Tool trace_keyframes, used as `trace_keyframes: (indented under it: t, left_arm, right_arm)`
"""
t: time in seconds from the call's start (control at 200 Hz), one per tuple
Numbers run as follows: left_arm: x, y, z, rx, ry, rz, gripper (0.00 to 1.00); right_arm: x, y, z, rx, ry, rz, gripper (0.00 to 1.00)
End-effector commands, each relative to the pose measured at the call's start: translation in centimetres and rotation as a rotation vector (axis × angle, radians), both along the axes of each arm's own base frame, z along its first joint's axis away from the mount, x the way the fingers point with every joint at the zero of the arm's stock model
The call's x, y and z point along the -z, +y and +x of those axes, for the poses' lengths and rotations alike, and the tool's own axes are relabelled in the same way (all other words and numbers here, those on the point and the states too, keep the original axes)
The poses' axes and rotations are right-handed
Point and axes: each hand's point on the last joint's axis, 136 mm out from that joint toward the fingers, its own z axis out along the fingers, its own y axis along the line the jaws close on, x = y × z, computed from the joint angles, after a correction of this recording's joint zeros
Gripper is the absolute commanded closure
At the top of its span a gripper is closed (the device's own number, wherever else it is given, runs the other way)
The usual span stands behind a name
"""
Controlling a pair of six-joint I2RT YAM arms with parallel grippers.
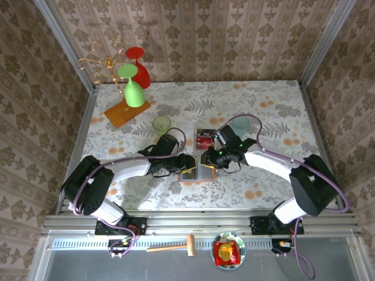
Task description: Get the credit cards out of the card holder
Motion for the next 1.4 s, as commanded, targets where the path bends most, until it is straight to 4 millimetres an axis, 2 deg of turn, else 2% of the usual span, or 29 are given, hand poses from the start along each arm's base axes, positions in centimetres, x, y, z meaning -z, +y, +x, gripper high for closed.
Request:
trace_keyframes:
  t: [0.0,0.325,0.55,1.395]
  left_arm:
    - [0.2,1.2,0.0,-0.013,-0.017,0.027,0.65]
    - [1.3,2.9,-0.2,-0.031,-0.004,0.061,0.75]
    - [2.2,3.6,-0.2,-0.040,0.014,0.066,0.80]
    - [4.5,4.7,-1.1,-0.047,0.065,0.099,0.81]
  right_arm:
    - [-0.2,1.3,0.5,-0.008,0.002,0.016,0.73]
    - [1.9,3.2,0.6,-0.036,0.041,0.007,0.79]
    - [3.0,4.1,0.7,-0.048,0.065,0.000,0.78]
    - [5.3,4.8,0.3,-0.063,0.109,-0.019,0.77]
